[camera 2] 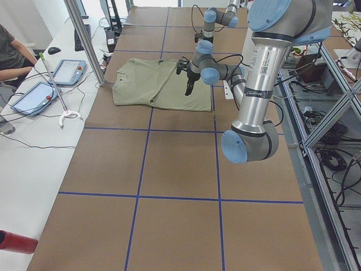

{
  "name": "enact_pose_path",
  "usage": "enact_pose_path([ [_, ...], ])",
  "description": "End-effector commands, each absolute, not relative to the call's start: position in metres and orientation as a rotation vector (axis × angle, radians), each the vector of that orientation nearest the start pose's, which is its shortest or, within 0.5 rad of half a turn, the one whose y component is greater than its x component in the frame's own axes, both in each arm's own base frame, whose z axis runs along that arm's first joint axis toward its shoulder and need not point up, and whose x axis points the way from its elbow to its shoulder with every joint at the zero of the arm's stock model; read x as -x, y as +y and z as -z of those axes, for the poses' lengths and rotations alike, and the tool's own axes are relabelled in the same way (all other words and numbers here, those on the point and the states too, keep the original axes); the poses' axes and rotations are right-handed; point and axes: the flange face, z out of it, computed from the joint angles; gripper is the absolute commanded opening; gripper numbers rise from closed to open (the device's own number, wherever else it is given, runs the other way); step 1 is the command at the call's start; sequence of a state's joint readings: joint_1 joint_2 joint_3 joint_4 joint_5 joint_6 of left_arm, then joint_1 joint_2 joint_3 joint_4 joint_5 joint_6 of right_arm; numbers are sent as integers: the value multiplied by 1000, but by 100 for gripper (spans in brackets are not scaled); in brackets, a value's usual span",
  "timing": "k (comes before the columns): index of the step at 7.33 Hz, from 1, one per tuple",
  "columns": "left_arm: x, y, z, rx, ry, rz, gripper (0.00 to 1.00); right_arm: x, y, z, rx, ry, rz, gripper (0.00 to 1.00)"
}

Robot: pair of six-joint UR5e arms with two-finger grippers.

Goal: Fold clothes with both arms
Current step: 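Release the sleeve with the left gripper while the right gripper moves to the hem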

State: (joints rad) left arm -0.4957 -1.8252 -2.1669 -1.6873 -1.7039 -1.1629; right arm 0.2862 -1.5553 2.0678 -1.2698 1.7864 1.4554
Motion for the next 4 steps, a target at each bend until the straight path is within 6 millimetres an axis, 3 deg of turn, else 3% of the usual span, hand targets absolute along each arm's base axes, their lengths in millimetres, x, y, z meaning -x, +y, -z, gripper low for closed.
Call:
enact_pose_path([
  [1,-385,-345,-252,-312,924,19,99,449,-243,-401,35,-809,-71,100],
  [4,-383,-343,-249,-314,930,20,99,464,-245,-401,32,-807,-67,96],
])
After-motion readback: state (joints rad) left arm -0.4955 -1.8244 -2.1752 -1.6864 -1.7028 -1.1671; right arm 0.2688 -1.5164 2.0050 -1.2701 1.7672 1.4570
